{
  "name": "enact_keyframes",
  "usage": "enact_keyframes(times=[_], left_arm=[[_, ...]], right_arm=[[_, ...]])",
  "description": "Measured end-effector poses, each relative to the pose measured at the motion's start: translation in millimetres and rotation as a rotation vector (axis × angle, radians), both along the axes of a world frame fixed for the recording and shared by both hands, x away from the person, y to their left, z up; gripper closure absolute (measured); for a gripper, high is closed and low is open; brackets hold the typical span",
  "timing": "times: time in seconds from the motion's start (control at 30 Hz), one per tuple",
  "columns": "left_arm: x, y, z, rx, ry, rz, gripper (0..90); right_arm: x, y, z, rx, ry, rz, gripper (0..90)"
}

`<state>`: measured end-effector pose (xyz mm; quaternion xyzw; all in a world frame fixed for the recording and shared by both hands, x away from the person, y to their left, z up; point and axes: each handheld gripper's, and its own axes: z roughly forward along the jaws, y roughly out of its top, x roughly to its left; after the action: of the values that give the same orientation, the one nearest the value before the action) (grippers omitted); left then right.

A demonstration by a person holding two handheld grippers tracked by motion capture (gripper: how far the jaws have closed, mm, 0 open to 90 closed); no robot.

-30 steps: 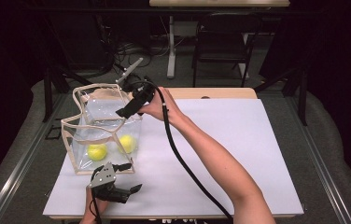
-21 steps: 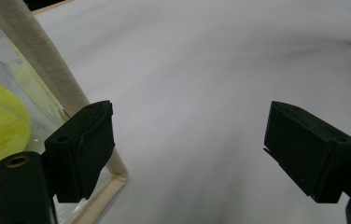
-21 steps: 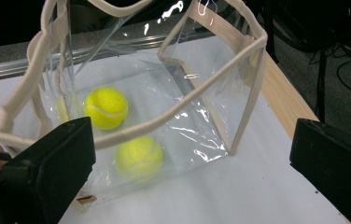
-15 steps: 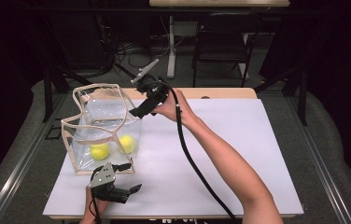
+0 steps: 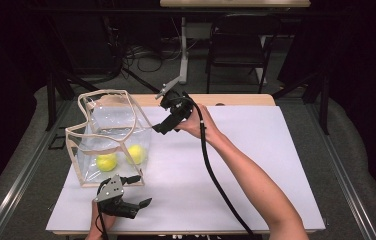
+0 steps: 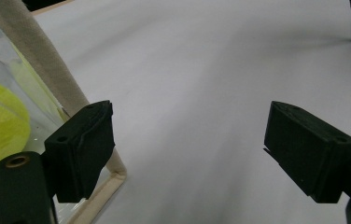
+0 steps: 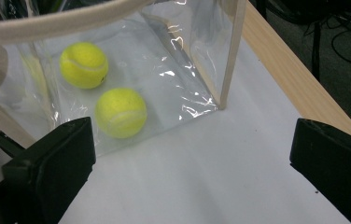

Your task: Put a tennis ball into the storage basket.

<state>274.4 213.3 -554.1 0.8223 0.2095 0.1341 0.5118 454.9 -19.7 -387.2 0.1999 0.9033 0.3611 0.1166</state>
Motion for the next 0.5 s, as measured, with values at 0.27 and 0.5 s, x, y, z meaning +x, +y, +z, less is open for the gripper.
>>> enact_keyframes(times=[0.27,0.5], left_arm=[[-0.2,-0.1,0.0,-0.004,-0.003,0.001,16.1],[-0.4,-0.3,0.1,0.001,-0.004,0.007,16.1]], right_arm=[[-7.4,-12.2,-11.5,-0.011,-0.005,-0.006,0.0],[-14.2,-21.2,-19.8,-0.01,-0.007,-0.013,0.0]])
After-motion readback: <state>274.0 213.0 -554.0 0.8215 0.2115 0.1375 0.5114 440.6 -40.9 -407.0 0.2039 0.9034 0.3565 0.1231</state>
